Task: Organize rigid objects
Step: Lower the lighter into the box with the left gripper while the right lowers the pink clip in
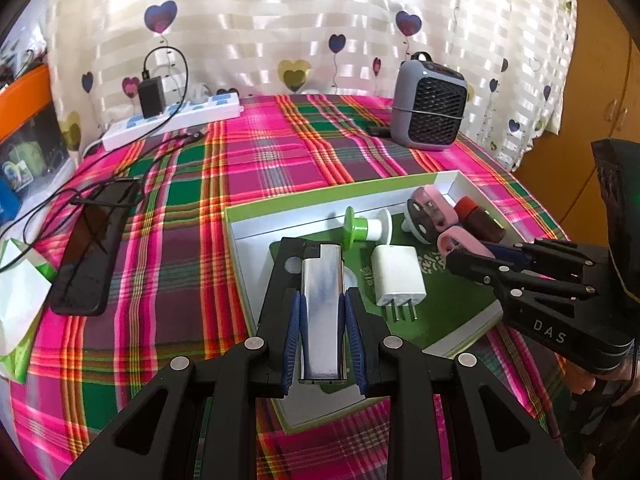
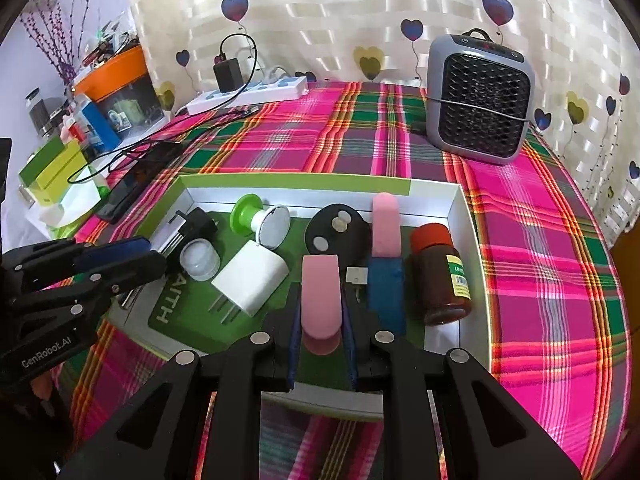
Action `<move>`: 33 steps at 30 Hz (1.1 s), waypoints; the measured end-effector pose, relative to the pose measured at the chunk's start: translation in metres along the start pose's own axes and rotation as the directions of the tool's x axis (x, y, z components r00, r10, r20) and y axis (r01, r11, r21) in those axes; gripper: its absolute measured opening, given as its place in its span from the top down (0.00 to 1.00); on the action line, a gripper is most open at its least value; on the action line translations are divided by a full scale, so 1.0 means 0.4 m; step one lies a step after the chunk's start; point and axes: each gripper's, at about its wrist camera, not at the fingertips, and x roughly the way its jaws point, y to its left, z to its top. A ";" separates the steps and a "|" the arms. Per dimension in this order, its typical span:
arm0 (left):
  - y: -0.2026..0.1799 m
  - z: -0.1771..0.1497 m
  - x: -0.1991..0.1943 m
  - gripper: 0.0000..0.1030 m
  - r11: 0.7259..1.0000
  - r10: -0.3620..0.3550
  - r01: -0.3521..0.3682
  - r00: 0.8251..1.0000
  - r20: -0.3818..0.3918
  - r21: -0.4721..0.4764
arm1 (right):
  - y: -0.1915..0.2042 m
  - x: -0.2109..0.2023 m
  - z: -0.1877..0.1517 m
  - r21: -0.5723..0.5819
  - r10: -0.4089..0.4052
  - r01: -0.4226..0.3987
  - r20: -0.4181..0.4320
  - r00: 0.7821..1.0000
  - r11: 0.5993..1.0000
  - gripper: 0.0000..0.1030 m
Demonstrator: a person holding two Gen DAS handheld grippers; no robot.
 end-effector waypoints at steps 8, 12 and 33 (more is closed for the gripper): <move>0.004 0.000 0.004 0.79 1.000 -0.001 0.001 1.000 0.000 -0.010 | 0.000 0.016 -0.002 -0.005 -0.019 0.019 -0.005 1.000 1.000 0.82; 0.005 0.000 0.005 0.79 1.000 -0.001 0.001 1.000 0.001 -0.012 | -0.002 0.018 -0.002 0.000 -0.017 0.017 -0.002 1.000 1.000 0.82; 0.003 -0.002 0.003 0.79 1.000 -0.002 0.002 1.000 0.000 -0.011 | 0.002 0.029 -0.008 -0.009 -0.006 0.006 -0.020 1.000 1.000 0.82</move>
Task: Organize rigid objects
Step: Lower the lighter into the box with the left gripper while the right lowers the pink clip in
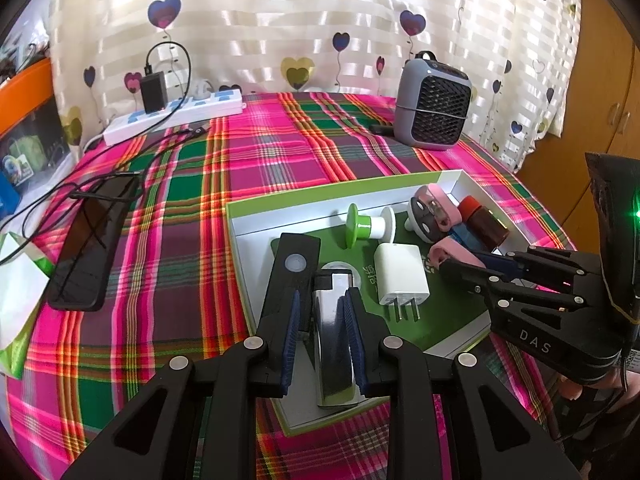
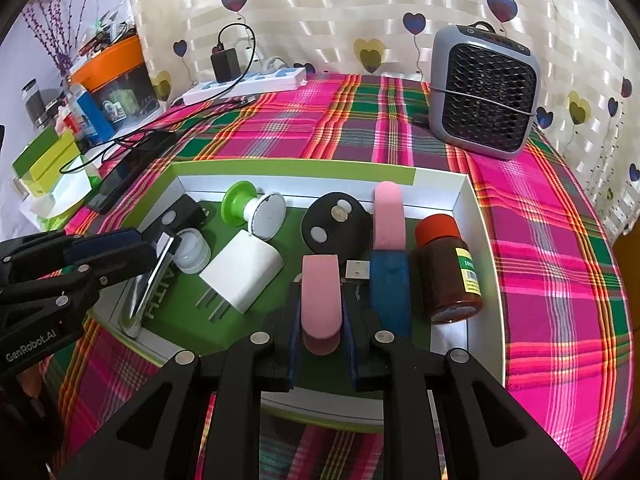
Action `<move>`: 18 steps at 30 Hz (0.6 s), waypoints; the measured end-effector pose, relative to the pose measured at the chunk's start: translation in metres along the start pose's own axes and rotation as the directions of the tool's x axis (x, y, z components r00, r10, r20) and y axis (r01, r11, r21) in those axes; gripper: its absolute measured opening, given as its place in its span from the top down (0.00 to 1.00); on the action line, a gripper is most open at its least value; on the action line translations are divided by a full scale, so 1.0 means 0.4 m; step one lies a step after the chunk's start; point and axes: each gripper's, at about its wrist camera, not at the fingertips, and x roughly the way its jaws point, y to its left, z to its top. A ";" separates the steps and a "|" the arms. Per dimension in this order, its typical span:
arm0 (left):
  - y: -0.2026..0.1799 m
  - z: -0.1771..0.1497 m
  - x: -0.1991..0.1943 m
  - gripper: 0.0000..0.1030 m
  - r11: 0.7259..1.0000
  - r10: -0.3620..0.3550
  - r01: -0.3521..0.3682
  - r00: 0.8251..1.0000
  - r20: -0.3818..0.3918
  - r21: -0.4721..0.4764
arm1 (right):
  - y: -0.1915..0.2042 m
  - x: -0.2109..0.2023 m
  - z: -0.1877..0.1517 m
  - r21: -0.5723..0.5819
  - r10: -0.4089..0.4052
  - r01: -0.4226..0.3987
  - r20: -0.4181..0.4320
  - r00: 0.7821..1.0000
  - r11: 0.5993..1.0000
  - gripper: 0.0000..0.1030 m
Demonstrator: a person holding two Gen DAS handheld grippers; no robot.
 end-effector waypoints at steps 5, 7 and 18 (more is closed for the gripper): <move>0.001 0.001 -0.001 0.79 1.000 0.001 -0.001 1.000 -0.001 0.001 | 0.004 0.000 -0.002 -0.006 0.001 -0.001 0.000 1.000 1.000 0.82; 0.000 0.001 -0.001 0.79 1.000 0.001 -0.001 1.000 0.000 0.001 | 0.004 -0.001 -0.002 -0.004 -0.002 0.002 0.002 1.000 1.000 0.82; -0.007 -0.009 -0.005 0.78 1.000 0.019 -0.019 1.000 -0.006 0.010 | 0.006 -0.007 -0.005 0.007 -0.008 0.008 0.007 1.000 1.000 0.70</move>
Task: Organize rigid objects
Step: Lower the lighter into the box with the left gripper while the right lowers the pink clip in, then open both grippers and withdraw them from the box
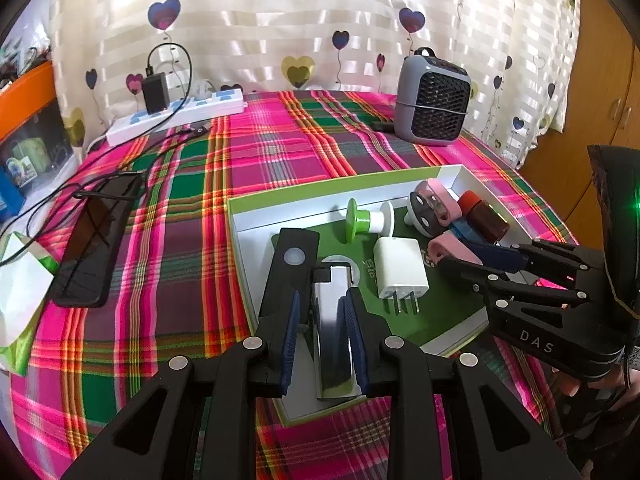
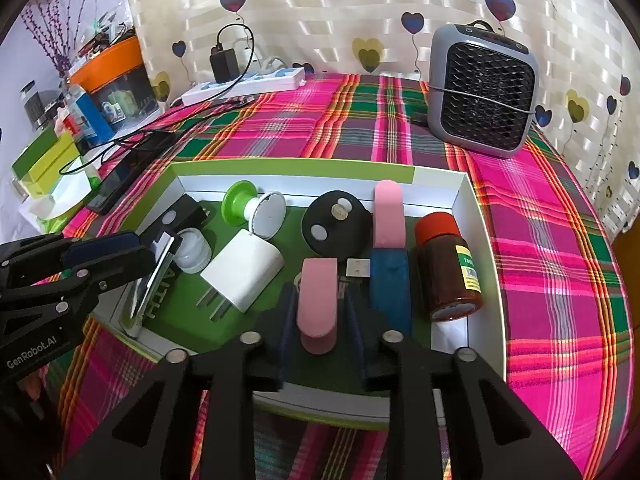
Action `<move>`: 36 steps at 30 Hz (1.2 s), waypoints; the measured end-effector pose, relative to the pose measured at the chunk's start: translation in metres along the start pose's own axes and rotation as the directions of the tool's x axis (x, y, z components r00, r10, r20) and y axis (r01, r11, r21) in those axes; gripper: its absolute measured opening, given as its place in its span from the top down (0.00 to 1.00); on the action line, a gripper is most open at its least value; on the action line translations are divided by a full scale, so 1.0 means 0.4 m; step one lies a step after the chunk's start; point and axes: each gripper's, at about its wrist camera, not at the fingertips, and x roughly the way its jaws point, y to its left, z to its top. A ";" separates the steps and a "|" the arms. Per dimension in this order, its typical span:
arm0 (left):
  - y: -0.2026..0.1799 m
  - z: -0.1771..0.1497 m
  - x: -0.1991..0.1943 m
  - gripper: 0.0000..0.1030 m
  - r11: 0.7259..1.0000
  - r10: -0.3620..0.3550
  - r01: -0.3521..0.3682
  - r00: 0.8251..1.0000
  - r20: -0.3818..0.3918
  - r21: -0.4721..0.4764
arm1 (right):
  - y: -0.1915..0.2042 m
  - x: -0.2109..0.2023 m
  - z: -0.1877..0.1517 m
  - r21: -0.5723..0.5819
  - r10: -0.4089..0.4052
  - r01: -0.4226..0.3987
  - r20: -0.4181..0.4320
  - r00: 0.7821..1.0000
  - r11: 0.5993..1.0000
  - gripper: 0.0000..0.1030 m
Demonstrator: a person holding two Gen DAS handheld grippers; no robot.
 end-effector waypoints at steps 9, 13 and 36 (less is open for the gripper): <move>-0.019 -0.017 -0.045 0.77 1.000 0.022 -0.022 0.999 0.030 -0.002 | 0.008 -0.045 -0.012 0.019 -0.007 0.006 0.041 0.999 1.000 0.64; -0.030 -0.029 -0.078 0.77 0.999 0.048 -0.048 0.998 0.049 -0.019 | 0.014 -0.075 -0.023 0.039 -0.012 0.009 0.061 0.998 0.999 0.63; -0.104 -0.209 -0.127 0.76 0.992 0.105 -0.107 0.994 -0.029 -0.062 | 0.074 -0.168 -0.180 0.085 -0.123 0.121 0.019 0.992 0.989 0.63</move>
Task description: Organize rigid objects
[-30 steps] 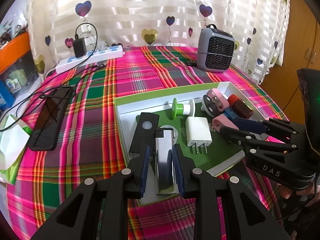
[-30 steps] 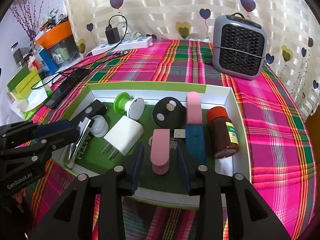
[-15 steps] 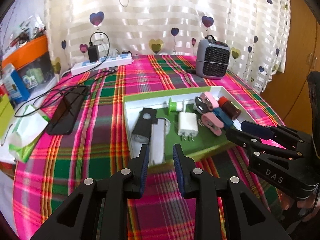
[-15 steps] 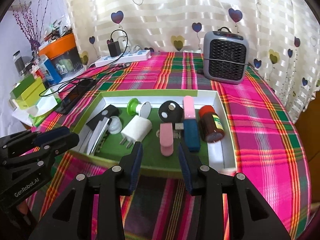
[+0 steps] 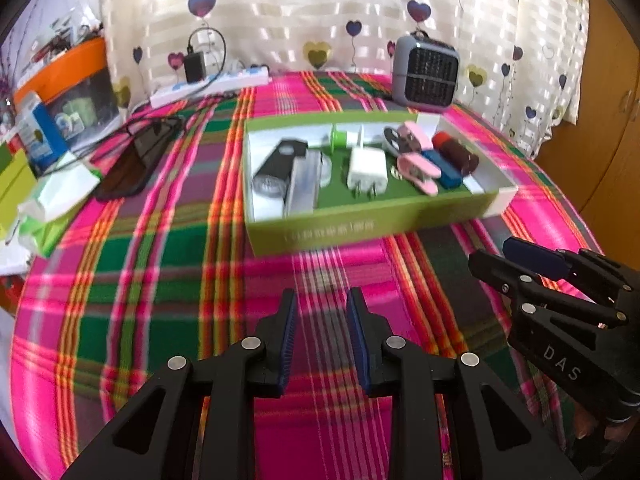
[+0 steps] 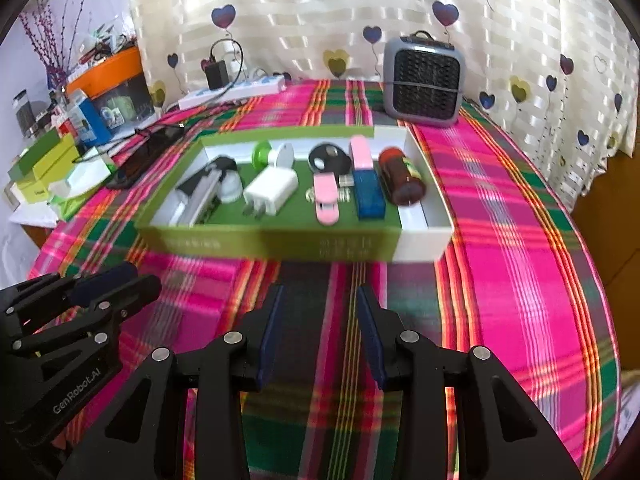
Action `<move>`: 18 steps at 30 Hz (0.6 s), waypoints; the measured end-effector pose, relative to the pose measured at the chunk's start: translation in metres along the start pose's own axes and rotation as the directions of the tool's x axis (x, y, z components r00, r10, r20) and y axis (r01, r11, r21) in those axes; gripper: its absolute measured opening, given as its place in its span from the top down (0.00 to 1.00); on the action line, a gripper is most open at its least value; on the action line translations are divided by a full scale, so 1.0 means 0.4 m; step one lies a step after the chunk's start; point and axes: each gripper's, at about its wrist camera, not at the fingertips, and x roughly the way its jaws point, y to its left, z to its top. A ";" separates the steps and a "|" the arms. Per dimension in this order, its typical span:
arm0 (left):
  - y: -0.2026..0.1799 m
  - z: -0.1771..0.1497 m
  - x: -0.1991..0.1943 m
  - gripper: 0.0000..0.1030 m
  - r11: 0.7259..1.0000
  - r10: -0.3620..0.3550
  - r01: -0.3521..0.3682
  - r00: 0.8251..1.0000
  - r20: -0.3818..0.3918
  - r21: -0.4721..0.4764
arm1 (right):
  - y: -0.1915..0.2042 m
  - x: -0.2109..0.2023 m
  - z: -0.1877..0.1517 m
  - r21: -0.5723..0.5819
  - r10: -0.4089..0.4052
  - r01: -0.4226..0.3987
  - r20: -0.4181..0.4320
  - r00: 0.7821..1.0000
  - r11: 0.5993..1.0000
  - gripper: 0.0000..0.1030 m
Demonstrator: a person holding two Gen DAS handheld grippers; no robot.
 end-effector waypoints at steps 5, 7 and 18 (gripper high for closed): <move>-0.009 -0.025 0.011 0.76 1.000 0.004 -0.004 1.000 -0.024 -0.004 | -0.011 0.008 -0.030 0.030 -0.009 0.010 -0.027 1.000 1.000 0.63; -0.016 -0.031 0.009 0.76 1.000 0.009 -0.009 1.000 -0.019 0.006 | -0.017 0.010 -0.038 0.039 -0.016 0.017 -0.033 0.999 0.999 0.63; -0.042 -0.038 0.007 0.67 0.999 0.030 -0.030 1.000 0.002 0.029 | -0.016 0.003 -0.061 0.027 -0.063 0.063 -0.016 0.998 0.998 0.61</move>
